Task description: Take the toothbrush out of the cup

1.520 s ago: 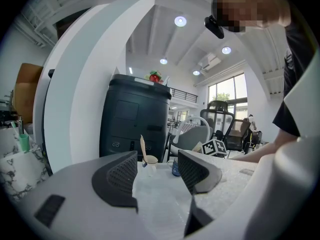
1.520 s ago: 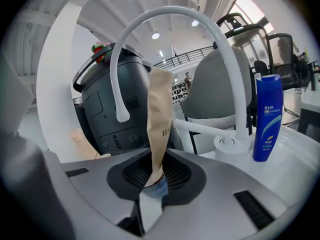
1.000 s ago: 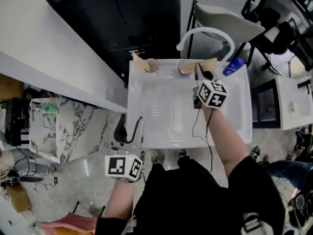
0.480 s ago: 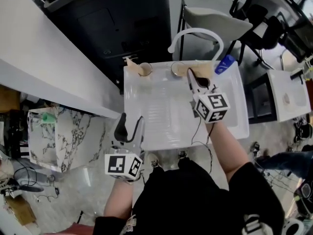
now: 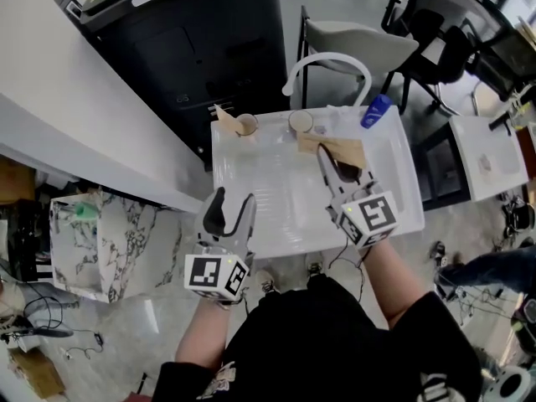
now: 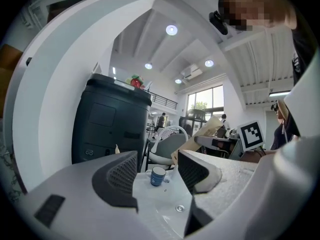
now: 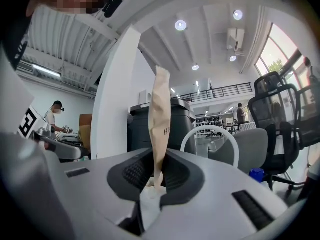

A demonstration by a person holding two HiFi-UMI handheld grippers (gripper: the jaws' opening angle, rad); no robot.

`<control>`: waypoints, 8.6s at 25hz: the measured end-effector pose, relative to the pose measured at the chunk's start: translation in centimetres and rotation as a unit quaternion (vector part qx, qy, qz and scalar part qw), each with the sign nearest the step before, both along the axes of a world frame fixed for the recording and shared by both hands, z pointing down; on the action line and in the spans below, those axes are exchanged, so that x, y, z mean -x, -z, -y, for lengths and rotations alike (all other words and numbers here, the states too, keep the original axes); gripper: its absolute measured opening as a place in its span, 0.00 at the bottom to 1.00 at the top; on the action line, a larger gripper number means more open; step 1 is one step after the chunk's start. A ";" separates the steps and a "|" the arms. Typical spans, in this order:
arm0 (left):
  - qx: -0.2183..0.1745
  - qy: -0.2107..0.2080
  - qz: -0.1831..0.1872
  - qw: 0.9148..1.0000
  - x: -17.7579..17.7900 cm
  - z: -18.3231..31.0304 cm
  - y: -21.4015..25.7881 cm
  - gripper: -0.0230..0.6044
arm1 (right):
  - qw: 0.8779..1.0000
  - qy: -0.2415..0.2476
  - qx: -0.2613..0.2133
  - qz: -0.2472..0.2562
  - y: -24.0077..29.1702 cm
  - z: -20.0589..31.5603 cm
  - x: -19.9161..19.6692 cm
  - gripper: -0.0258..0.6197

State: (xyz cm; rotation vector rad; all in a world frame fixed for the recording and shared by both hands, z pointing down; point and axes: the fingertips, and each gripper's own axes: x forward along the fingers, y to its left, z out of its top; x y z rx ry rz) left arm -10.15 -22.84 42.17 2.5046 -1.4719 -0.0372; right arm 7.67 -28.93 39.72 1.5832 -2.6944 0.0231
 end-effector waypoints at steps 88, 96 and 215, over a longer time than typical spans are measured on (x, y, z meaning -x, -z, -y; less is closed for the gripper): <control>0.133 0.116 -0.017 0.984 3.7 25.8 -16.4 0.41 | 0.990 0.005 0.137 0.016 -9.0 0.9 -3.6 0.10; 0.127 0.109 -0.013 0.986 3.5 26.6 -16.3 0.29 | 0.990 -0.002 0.142 0.018 -9.4 1.6 -3.9 0.10; -0.028 0.052 0.053 0.997 -2.5 -37.6 3.4 0.11 | 0.995 0.067 0.054 0.043 -1.0 -40.9 -0.6 0.10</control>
